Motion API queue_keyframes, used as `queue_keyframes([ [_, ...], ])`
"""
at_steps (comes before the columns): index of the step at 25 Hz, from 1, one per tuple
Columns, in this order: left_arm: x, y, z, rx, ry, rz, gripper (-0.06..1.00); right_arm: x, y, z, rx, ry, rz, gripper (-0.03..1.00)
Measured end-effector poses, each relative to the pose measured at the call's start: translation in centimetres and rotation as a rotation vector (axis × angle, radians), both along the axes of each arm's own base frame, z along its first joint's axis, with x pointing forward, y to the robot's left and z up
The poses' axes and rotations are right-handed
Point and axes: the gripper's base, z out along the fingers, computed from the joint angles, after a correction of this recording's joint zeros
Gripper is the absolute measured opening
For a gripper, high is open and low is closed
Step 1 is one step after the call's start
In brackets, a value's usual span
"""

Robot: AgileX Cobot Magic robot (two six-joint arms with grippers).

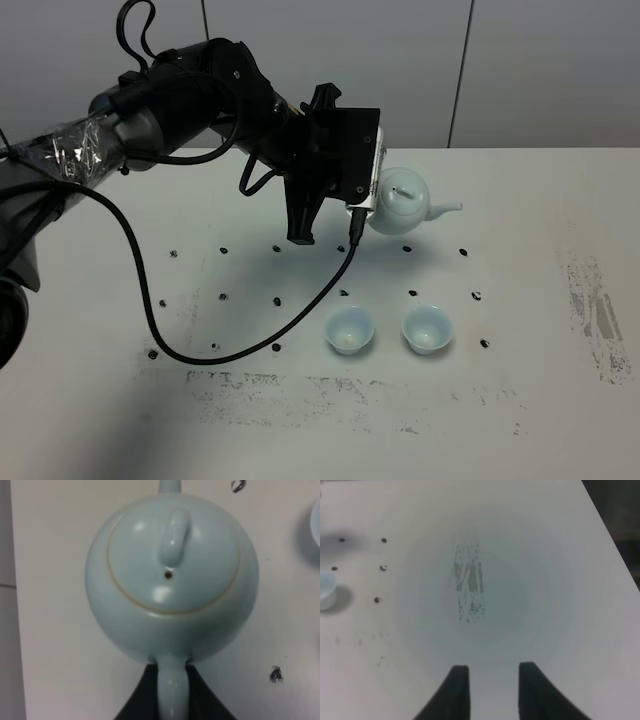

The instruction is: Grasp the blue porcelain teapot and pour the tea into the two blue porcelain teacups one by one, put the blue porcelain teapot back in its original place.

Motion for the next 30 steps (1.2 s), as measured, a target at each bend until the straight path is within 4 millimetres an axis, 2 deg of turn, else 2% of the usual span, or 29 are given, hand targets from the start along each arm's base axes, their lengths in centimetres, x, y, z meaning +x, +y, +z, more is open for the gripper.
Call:
queue_keyframes([
  [4, 0.3, 0.8, -0.2, 0.011, -0.022, -0.069, 0.07, 0.0, 0.0, 0.0, 0.002, 0.0, 0.001, 0.23],
  [13, 0.7, 1.0, -2.8, 0.101, -0.077, -0.248, 0.07, 0.0, 0.0, 0.0, 0.003, 0.0, 0.002, 0.23],
  [22, -0.1, -0.5, -2.9, 0.138, -0.127, -0.334, 0.07, 0.0, 0.0, 0.0, 0.003, 0.0, 0.002, 0.23],
  [30, -0.3, -0.2, -3.3, 0.229, -0.16, -0.4, 0.07, 0.0, 0.0, 0.0, 0.003, 0.0, 0.002, 0.23],
])
